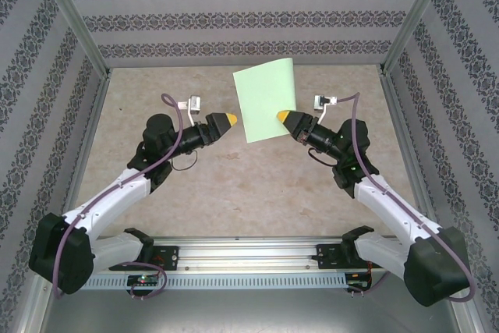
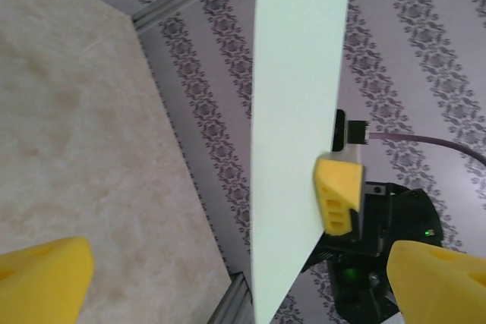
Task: Fold a paper plane with a square sheet of paper (fold left side to right side)
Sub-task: Pick up the square sheet of paper from the center of the table, then place a square sheet of paper at the center of the table.
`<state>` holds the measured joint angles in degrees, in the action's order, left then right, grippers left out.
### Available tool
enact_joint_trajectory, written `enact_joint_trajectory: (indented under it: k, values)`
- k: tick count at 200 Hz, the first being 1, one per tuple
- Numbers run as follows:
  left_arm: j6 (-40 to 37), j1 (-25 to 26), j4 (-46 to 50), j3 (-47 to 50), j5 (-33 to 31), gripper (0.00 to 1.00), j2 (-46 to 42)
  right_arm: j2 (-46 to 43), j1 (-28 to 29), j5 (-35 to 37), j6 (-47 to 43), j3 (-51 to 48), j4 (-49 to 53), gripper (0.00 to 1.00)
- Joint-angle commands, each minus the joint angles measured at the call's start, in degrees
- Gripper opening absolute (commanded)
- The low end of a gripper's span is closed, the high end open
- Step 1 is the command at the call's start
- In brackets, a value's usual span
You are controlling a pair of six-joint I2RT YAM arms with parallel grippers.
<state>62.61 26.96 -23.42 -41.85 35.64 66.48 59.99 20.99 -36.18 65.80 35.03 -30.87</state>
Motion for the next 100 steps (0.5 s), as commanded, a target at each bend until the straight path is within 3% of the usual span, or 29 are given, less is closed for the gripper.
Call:
enact_joint_trajectory:
  k: [1, 29, 57, 85, 100]
  values:
    - [1.2, 2.19, -4.66, -3.76, 1.74, 0.99, 2.1, -1.35, 1.48, -0.93, 2.23, 1.97, -1.1, 0.17]
    - [0.41, 4.86, -4.53, -6.68, 1.81, 0.9, 5.92, -1.5, 2.95, -0.05, 2.7, 1.39, -0.66, 0.17]
    - [0.48, 5.74, -5.24, -7.1, 1.54, 0.69, 7.74, -1.66, 3.14, 0.83, 3.08, 0.75, -0.37, 0.17]
    - [0.07, 5.82, -4.13, -6.12, 0.73, 0.26, 8.28, -2.07, 2.83, 1.81, 1.63, 0.69, 3.48, 0.2]
    - [-0.2, 5.87, -3.38, -5.17, 0.34, 0.07, 8.81, -2.19, 2.36, 2.29, 0.21, 0.45, 6.82, 0.29]
